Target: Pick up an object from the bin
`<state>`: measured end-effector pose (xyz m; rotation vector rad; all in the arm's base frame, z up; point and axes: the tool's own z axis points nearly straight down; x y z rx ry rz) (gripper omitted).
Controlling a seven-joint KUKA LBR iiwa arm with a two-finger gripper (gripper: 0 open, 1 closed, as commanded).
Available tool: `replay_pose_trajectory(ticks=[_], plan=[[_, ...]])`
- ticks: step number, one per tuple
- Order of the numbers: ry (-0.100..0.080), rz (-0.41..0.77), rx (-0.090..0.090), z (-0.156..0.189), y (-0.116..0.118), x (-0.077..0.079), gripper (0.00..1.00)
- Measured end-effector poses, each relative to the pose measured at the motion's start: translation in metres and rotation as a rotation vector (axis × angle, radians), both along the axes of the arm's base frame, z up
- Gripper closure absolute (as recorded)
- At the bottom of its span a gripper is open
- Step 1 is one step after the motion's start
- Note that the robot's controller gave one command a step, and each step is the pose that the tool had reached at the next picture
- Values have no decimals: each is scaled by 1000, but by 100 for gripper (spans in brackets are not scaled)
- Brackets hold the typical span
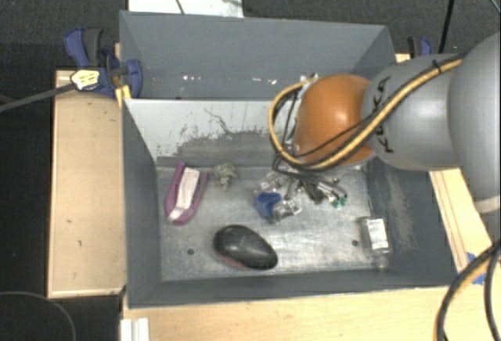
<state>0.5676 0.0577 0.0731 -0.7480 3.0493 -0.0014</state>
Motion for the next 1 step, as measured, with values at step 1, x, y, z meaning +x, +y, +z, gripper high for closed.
replay_pose_trajectory(ticks=[1], plan=[[-9, 36, 2, 143, -1, -2, 100]])
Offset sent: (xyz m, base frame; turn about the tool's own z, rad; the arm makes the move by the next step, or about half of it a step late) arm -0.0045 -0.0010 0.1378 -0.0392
